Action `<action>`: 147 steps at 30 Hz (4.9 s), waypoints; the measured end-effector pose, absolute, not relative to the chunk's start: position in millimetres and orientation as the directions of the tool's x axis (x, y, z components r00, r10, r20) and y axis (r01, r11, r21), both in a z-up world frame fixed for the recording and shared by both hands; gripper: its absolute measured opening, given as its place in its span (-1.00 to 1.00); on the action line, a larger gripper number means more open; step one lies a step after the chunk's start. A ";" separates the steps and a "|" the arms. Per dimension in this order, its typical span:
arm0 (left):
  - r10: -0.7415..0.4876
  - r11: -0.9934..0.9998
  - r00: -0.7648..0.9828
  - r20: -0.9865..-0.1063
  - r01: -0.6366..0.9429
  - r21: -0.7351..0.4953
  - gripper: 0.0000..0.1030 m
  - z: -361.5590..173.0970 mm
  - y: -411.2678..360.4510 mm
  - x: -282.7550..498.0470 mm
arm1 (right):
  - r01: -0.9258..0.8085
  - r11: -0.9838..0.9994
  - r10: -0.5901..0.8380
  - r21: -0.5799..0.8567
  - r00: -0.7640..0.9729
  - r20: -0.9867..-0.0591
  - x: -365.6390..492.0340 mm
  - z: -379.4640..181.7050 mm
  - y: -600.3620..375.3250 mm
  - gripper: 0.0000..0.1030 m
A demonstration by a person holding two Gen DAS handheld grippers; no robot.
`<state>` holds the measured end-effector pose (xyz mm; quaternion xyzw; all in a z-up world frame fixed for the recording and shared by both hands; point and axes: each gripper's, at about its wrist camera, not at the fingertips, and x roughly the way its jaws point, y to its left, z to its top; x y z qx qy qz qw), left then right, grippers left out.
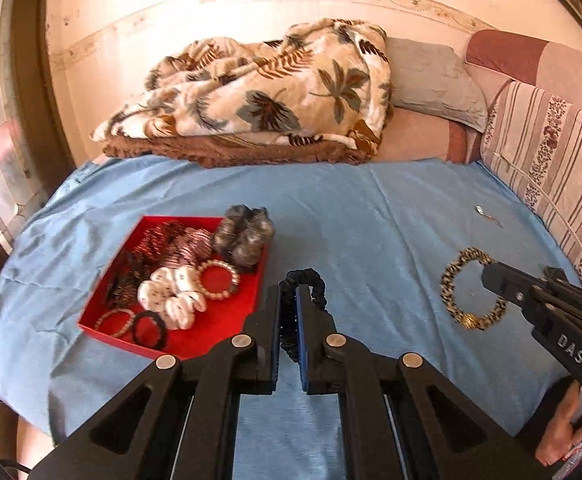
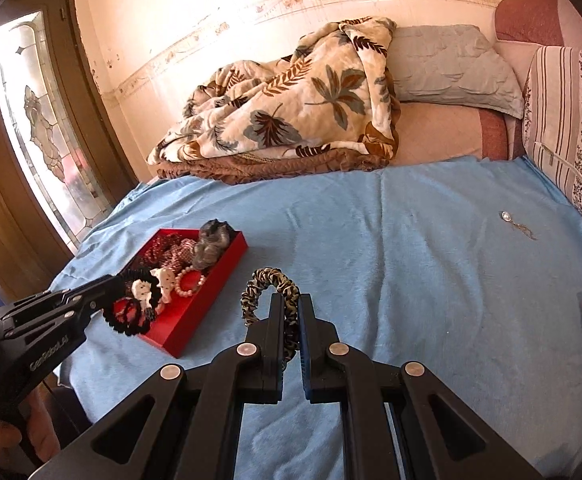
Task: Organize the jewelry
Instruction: 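Carry the black beaded bracelet and gold bracelet over the red tray, then lower the black beaded bracelet into the tray and open the left tool while the right holds the gold bracelet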
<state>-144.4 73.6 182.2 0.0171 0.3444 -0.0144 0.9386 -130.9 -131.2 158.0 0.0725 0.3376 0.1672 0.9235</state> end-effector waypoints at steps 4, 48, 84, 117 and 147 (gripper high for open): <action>0.012 0.999 0.779 -0.627 0.012 0.033 -0.86 188.6 81.7 -151.5 | -0.271 0.931 0.365 0.245 0.716 -0.595 -141.4 164.2 -123.3 -0.85; 0.143 0.989 0.811 -0.568 -0.129 0.066 -0.86 217.0 120.6 -179.5 | -0.455 0.867 0.491 0.205 0.702 -0.515 -176.2 202.6 -56.7 -0.85; 0.127 0.989 0.822 -0.555 -0.149 0.006 -0.82 216.2 184.2 -114.7 | -0.429 0.881 0.462 0.199 0.695 -0.550 -142.7 202.3 -28.2 -0.85; 0.149 0.984 0.808 -0.569 -0.179 0.004 -0.82 176.8 250.2 -32.5 | -0.507 0.850 0.469 0.142 0.607 -0.641 -84.2 158.1 66.3 -0.85; 0.101 0.961 0.777 -0.621 -0.238 -0.142 -0.82 160.5 306.9 -24.1 | -0.466 0.873 0.432 0.145 0.600 -0.674 -61.4 139.4 66.4 -0.85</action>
